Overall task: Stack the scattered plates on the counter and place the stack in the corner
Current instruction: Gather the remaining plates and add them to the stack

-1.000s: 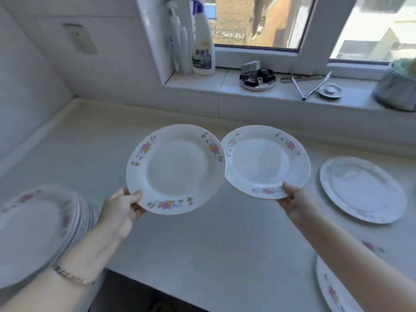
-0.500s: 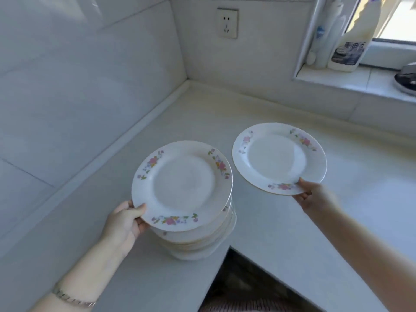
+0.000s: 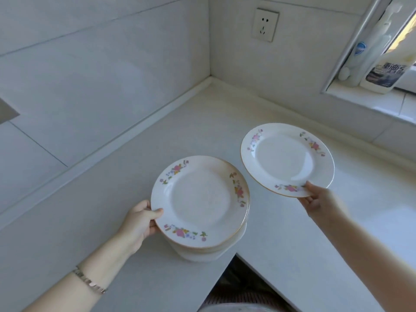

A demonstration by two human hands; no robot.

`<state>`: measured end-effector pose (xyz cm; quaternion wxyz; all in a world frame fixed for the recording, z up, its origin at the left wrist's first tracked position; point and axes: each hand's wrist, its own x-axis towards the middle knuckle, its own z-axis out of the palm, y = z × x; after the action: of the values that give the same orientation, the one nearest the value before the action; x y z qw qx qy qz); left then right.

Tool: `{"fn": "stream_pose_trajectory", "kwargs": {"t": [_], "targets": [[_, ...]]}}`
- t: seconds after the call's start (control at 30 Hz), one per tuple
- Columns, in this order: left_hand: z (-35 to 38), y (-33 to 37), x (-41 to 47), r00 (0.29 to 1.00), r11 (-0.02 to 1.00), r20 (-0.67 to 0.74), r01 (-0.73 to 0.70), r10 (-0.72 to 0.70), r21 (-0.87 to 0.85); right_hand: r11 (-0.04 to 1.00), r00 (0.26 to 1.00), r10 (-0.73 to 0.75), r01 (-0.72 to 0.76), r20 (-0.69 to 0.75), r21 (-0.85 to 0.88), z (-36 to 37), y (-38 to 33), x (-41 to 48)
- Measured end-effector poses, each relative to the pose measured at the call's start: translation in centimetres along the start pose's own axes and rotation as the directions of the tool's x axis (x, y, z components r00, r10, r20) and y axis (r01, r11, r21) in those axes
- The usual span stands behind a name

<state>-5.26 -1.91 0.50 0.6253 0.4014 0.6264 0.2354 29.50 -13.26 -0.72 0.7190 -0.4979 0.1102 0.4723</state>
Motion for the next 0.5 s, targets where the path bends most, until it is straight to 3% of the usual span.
{"fn": "stream_pose_trajectory", "kwargs": {"t": [0.2, 0.4, 0.5], "targets": [[-0.2, -0.4, 0.3, 0.997, 0.915, -0.026, -0.055, 0.071, 0.4, 0.997, 1.0, 0.018, -0.017, 0.006, -0.075, 0.8, -0.2, 0.7], [-0.3, -0.4, 1.2, 0.985, 0.813, -0.068, -0.088, 0.155, 0.576, 0.996, 1.0, 0.029, -0.03, -0.011, -0.084, 0.3, 0.1, 0.6], [-0.4, -0.1, 1.5, 0.976, 0.678, -0.052, -0.107, 0.21, 0.727, 0.998, 1.0, 0.021, -0.022, -0.012, -0.067, -0.2, -0.3, 0.5]]}}
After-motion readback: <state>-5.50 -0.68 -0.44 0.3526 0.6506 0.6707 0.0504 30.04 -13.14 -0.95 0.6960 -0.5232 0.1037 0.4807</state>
